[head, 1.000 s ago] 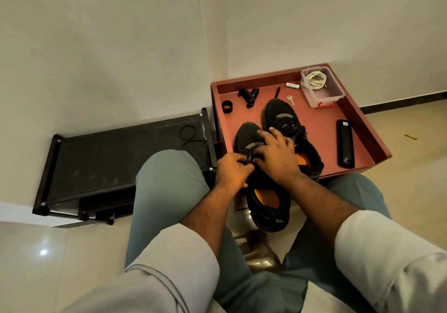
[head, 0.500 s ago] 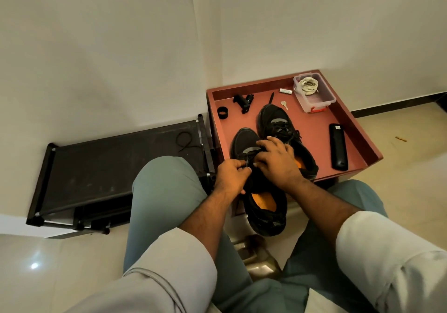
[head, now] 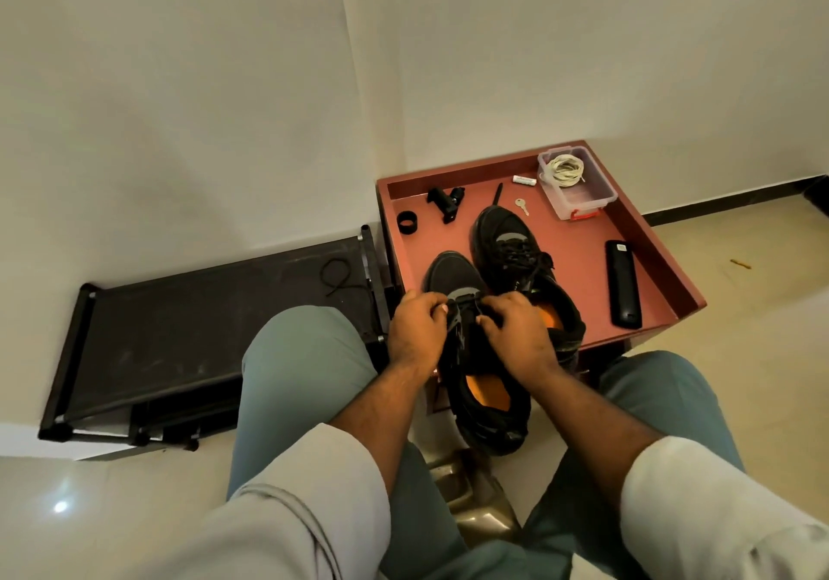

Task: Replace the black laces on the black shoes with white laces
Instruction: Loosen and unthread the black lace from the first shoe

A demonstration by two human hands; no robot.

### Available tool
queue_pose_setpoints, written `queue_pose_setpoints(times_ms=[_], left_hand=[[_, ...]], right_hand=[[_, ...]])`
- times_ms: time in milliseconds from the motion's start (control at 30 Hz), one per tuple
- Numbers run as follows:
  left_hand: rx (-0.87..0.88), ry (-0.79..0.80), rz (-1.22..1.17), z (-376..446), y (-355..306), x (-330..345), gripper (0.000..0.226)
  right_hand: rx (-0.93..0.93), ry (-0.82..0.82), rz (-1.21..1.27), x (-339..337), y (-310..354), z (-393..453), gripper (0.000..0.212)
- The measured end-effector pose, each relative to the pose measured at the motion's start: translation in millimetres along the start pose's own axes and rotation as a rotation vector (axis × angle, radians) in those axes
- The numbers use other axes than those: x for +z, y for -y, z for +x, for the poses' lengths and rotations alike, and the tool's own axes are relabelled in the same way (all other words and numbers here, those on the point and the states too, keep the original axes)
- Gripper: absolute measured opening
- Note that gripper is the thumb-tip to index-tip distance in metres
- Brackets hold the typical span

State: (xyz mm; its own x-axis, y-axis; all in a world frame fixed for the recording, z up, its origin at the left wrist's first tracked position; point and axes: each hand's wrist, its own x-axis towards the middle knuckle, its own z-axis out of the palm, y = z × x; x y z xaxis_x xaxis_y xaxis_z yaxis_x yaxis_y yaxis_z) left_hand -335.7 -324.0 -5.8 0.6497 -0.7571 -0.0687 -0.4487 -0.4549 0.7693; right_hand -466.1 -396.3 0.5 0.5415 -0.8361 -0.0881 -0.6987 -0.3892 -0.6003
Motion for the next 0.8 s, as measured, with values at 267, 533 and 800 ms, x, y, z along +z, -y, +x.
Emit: queue_pose_setpoints(times_ms=[267,533,800], left_hand=[[0.063,0.104,-0.029,15.1,10.8,7.2,0.026],[0.194,0.174,0.042,24.7,11.5,15.8,0.011],[0.173,0.290,0.107,22.9,11.3,15.3,0.013]], right_hand=[[-0.040,-0.036,0.069,12.7,-3.5,-11.2,0.032],[-0.097,-0.021,0.087,15.1,-18.9,-10.3,0.032],[-0.056,-0.022,0.054,19.4,-15.8,-9.0,0.033]])
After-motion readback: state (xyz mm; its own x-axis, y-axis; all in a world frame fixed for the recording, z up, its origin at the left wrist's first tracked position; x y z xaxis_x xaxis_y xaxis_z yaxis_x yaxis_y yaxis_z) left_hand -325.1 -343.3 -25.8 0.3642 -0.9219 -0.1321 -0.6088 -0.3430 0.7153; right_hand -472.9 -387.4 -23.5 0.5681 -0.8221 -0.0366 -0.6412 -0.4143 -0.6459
